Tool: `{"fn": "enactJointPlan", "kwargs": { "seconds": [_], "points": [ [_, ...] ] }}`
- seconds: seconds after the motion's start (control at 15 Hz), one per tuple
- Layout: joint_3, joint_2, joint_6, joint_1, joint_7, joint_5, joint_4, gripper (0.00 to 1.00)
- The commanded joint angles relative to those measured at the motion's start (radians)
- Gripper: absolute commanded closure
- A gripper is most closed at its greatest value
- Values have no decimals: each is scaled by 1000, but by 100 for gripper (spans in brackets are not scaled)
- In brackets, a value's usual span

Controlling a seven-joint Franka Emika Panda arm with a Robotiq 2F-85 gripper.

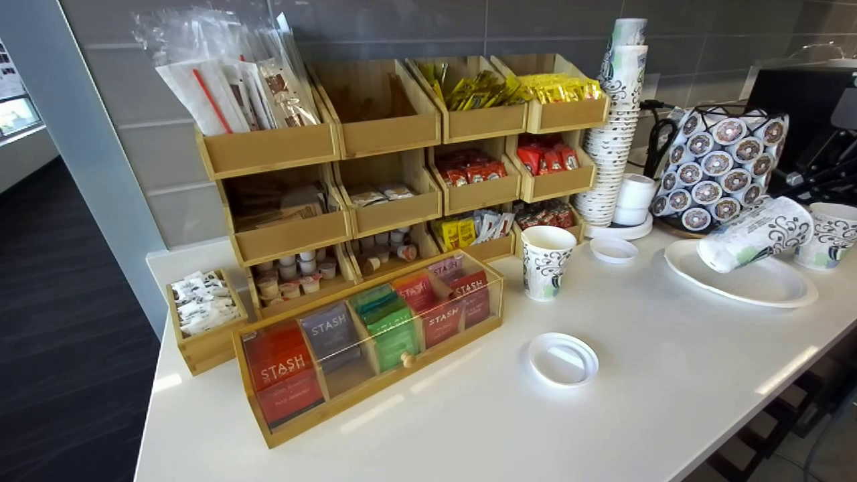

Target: Pick up the paper cup with sachets in it and pour the contents of the cup onto the white plate

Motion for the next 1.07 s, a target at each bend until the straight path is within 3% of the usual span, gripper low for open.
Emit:
{"fn": "enactJointPlan", "kwargs": {
  "seconds": [0.0, 0.53, 1.0],
  "points": [
    [-71, 63, -83, 28, -142, 198, 46, 99],
    [-17, 308, -234, -36, -322, 568, 143, 99],
    [41, 577, -485, -144, -324, 719, 245, 99]
  ]
}}
